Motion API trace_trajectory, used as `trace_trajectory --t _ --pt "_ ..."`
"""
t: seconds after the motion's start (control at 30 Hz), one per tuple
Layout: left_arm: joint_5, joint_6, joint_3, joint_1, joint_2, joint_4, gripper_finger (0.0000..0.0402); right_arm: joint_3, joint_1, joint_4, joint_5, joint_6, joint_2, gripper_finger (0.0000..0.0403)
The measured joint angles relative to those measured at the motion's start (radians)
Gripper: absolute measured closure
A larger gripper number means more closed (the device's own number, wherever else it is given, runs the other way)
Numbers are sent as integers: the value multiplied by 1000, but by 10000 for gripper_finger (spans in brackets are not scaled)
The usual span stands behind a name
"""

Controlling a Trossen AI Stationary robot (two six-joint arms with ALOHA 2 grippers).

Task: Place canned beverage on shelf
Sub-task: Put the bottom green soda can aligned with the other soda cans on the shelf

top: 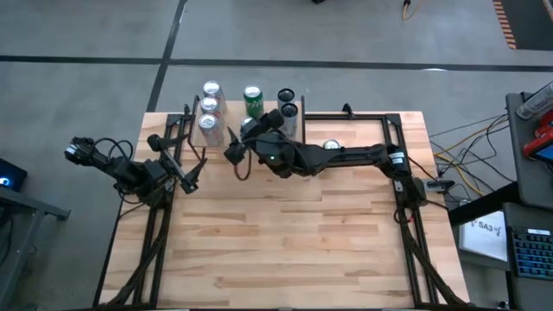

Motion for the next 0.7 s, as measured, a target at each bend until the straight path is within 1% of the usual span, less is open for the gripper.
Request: trace_trajectory --t 0.07,0.13,0.23,0.3,0.4,0.47,0.53,0.63,0.7 --pt "0 0 0 0 0 0 27 60 2 -171 -78 60 0 78" --pt "0 0 0 0 0 -1 27 113 1 -319 -178 100 0 78" --pt "0 0 0 0 0 -1 27 159 -1 -468 -327 121 0 78" --pt "0 0 0 0 0 -1 27 178 0 -543 -372 131 0 79" --pt "0 0 0 0 0 -1 27 192 1 -665 -377 71 0 99" --pt "0 0 0 0 0 -1 27 192 0 -734 -377 24 0 130" --pt "0 0 0 0 0 0 27 189 0 -779 -377 -2 0 173" --pt "0 0 0 0 0 0 27 184 -4 -796 -369 -34 0 251" --pt "0 0 0 0 0 0 27 183 -7 -788 -369 -49 0 310"
